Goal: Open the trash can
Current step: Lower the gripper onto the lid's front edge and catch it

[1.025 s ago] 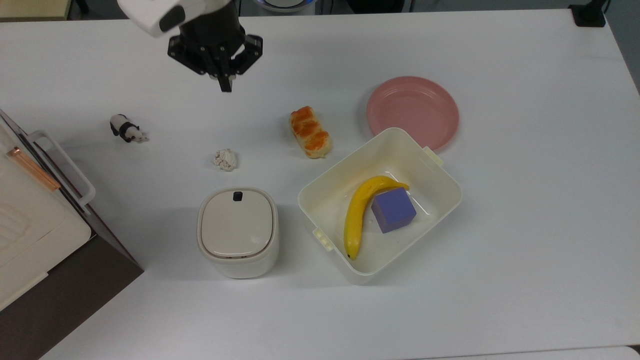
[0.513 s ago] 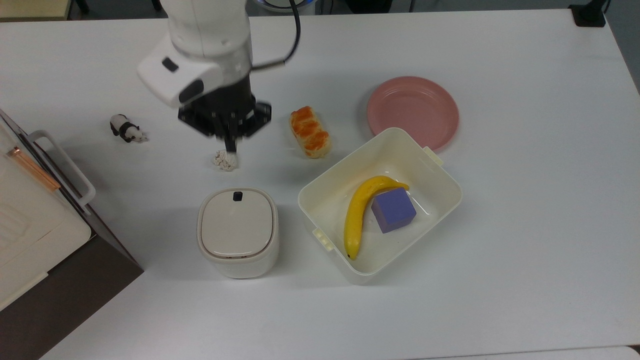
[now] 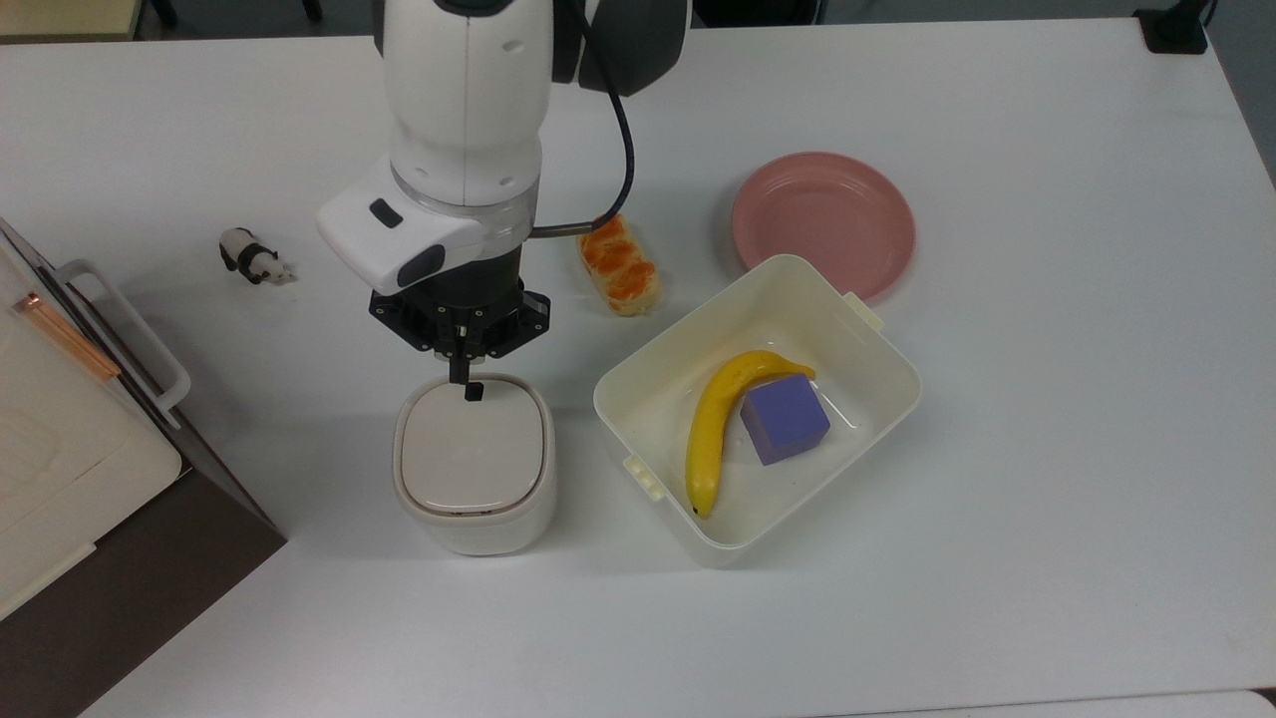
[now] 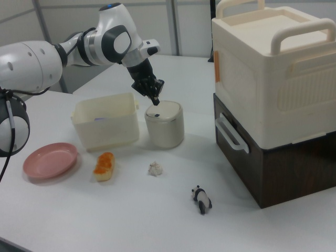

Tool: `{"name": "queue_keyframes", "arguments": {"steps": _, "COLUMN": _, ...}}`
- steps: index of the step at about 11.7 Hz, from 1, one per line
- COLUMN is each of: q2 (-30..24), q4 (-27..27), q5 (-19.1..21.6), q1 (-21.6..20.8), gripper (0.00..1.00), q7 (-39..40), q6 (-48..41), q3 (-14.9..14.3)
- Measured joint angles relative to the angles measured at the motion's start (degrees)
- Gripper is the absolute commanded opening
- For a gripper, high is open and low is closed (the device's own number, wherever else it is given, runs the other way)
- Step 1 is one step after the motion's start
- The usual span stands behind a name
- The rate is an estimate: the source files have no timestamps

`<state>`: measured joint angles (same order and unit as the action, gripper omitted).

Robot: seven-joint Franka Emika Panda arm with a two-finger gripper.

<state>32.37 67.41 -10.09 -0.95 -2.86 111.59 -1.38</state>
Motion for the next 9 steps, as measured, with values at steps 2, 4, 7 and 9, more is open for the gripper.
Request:
{"name": "queue_keyframes", "arguments": {"steps": 2, "q2": 0.25, "q4": 0.00, "q5": -1.47, "q1": -0.14, "gripper": 0.00, "q7": -0.01, "q6": 0.00, "q3": 0.00}}
{"name": "queue_keyframes", "arguments": {"steps": 4, "q2": 0.61, "q4": 0.08, "q5": -2.61, "q1": -0.15, "gripper": 0.00, "q7": -0.01, "q6": 0.00, "q3": 0.00}}
{"name": "queue_keyframes", "arguments": {"steps": 7, "q2": 1.51, "q4": 0.62, "q5": -5.23, "q1": -0.22, "gripper": 0.00, "q7": -0.02, "q6": 0.00, "q3": 1.15}}
{"name": "queue_keyframes", "arguments": {"steps": 9, "q2": 1.82, "q4": 1.17, "q5": -6.24, "q1": -0.90, "gripper": 0.00, "q7": -0.02, "q6": 0.00, "q3": 1.56}}
